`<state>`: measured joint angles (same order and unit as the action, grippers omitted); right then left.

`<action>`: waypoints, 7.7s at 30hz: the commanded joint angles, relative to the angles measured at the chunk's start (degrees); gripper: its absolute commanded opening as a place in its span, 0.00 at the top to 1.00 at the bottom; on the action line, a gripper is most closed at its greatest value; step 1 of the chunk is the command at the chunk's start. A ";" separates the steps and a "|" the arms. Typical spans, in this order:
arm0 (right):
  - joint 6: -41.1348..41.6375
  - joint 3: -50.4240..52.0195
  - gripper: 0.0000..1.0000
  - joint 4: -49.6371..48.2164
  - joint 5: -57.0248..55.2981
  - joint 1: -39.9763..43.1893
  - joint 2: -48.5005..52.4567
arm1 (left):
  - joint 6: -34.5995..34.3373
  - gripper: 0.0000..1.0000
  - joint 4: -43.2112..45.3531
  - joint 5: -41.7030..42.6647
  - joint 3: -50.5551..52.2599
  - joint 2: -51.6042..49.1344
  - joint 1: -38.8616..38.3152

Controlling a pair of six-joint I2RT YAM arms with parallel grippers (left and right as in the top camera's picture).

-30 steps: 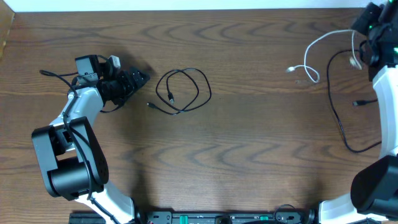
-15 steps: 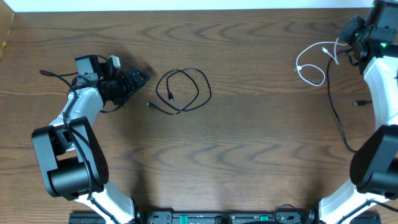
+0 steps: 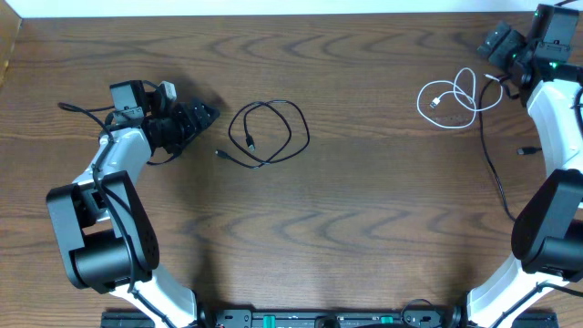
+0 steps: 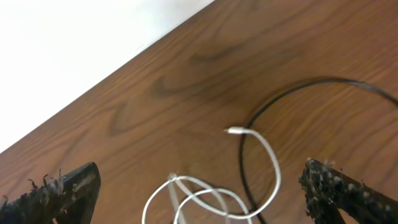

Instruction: Untangle cables

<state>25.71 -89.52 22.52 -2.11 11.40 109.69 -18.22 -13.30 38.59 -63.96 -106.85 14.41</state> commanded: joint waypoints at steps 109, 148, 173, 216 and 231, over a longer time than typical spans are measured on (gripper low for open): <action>-3.43 10.08 0.15 0.28 62.69 -20.72 0.15 | 28.72 0.93 -16.61 -19.67 -4.87 19.61 -37.86; -3.78 8.17 0.99 -9.05 23.02 -32.00 -1.75 | 20.41 0.35 -21.59 -36.96 -4.61 19.61 -37.83; -9.70 3.45 0.01 5.42 10.47 -9.70 -14.05 | 19.82 0.33 -22.67 -38.25 -4.61 18.84 -37.83; -18.93 3.50 0.01 10.05 14.45 -22.36 12.41 | -5.88 0.02 -26.56 -30.25 -4.61 18.88 -19.30; -18.93 3.50 0.01 10.05 14.45 -22.38 12.41 | -5.88 0.02 -26.56 -30.25 -4.61 18.88 -19.30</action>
<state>6.92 -86.06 32.40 12.19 -10.63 121.99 -23.83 -39.66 7.84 -68.16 -87.68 -4.97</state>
